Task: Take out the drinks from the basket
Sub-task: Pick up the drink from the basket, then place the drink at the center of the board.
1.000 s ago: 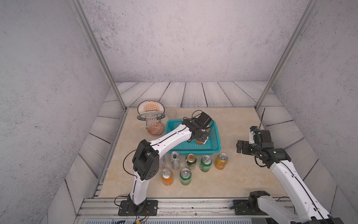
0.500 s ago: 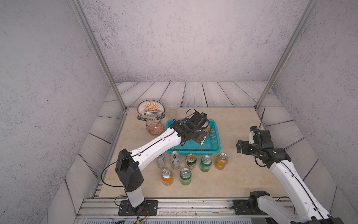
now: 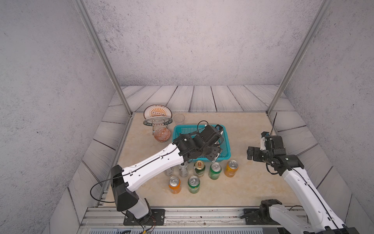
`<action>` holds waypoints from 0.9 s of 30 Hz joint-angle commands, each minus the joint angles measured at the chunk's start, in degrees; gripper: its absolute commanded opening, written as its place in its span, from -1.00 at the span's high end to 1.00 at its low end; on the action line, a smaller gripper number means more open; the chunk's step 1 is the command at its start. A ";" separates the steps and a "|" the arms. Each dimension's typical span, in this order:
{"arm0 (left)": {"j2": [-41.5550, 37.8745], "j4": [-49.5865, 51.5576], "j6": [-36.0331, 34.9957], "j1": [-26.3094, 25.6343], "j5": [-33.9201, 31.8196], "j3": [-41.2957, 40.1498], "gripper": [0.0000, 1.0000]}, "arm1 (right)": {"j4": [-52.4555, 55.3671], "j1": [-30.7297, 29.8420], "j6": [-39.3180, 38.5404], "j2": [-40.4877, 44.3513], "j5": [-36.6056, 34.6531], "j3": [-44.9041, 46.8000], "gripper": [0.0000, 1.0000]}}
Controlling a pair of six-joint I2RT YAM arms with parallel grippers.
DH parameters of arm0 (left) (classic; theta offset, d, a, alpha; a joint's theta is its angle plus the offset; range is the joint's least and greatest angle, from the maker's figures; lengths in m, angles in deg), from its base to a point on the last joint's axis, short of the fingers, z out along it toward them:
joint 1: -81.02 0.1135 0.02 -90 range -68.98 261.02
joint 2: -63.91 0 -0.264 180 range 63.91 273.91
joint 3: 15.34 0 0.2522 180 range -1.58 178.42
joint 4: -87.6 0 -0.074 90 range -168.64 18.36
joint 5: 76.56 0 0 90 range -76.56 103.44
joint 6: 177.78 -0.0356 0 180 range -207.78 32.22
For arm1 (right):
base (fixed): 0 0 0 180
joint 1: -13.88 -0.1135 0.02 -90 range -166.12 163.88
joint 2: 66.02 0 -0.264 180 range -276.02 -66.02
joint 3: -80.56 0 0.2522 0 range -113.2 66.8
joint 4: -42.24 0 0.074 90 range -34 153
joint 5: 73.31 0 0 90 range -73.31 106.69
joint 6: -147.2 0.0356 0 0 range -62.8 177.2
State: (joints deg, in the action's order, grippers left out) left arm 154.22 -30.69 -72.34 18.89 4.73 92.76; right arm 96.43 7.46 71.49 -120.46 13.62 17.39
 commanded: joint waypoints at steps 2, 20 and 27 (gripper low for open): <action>-3.70 -0.55 0.72 -2.87 -2.65 -0.89 -0.27 | 0.36 0.18 -0.57 0.38 0.32 -0.05 -0.99; -8.91 -2.69 7.13 -9.82 -3.33 -11.94 -0.26 | 0.36 0.17 -0.66 0.05 -0.01 -0.07 -0.99; -9.09 -2.02 9.23 -11.31 -2.96 -14.33 -0.27 | 0.28 0.23 -0.66 -0.06 0.00 0.00 -0.99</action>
State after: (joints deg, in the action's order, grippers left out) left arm 147.44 -29.36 -64.84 8.25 2.72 78.80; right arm 96.43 7.46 71.49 -120.46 13.60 17.39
